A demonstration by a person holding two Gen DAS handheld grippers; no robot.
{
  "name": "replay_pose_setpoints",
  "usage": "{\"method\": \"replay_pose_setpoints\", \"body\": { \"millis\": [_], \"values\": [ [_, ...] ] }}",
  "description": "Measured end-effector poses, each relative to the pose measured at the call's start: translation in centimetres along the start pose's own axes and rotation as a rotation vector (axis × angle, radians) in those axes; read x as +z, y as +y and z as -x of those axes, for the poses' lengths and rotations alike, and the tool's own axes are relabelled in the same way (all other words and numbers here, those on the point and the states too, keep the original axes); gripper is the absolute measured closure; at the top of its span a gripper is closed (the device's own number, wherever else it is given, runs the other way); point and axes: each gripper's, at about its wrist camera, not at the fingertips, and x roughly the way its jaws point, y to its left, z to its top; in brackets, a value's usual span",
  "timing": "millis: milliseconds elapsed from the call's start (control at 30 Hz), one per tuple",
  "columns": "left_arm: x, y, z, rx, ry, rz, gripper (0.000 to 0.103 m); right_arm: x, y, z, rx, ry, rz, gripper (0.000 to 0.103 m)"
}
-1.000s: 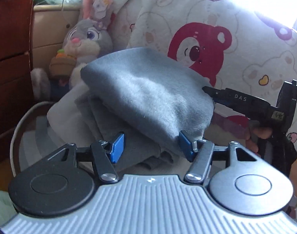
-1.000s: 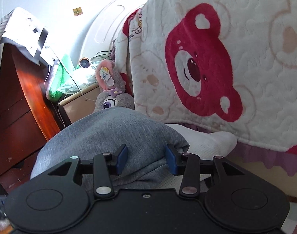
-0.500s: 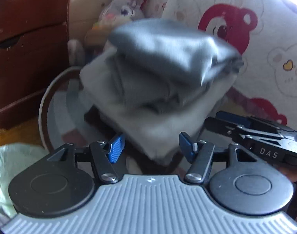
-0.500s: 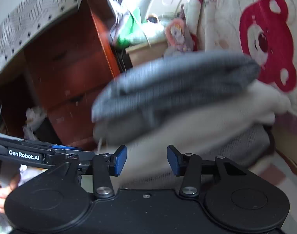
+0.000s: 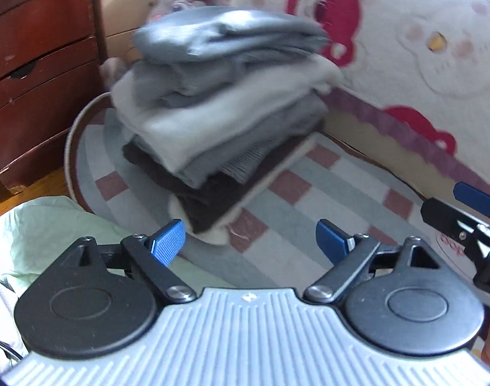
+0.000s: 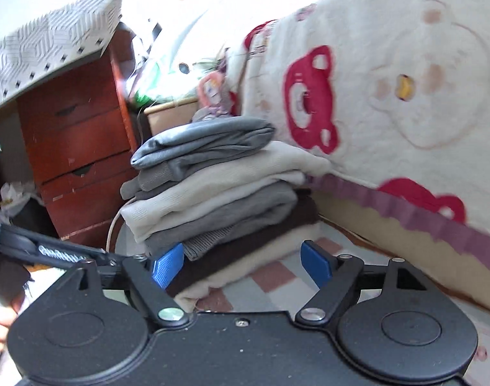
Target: Fold clothes
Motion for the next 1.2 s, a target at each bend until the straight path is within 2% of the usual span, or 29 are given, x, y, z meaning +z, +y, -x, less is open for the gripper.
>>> {"method": "replay_pose_setpoints", "body": {
  "millis": [100,233,433,800,1000,1100,1200],
  "values": [
    [-1.1,-2.3,0.4,-0.002,0.023,-0.027,0.007,-0.8,-1.0,1.6,-0.034,0.006,-0.017,0.019],
    [-2.5,-4.6,1.1,0.052,0.033,-0.016,0.004,-1.4,-1.5,2.9,-0.057,0.008,-0.011,0.019],
    [-3.6,-6.9,1.6,0.035,0.072,-0.085,0.004,-1.6,-1.7,4.2,-0.05,-0.008,-0.015,0.019],
    [-4.5,-7.8,4.4,0.069,-0.017,-0.102,0.004,-1.8,-0.9,6.8,-0.05,-0.045,-0.038,0.016],
    [-4.8,-7.8,5.2,0.05,-0.021,-0.099,0.004,-1.6,-0.6,7.6,-0.075,-0.042,-0.047,0.015],
    [-4.8,-8.1,5.6,0.049,-0.043,-0.124,0.002,-1.2,-0.6,7.8,-0.067,-0.034,-0.103,0.015],
    [-4.9,-8.4,5.7,0.054,-0.046,-0.136,0.002,-0.9,0.0,7.9,-0.075,-0.03,-0.076,0.013]
  ]
}}
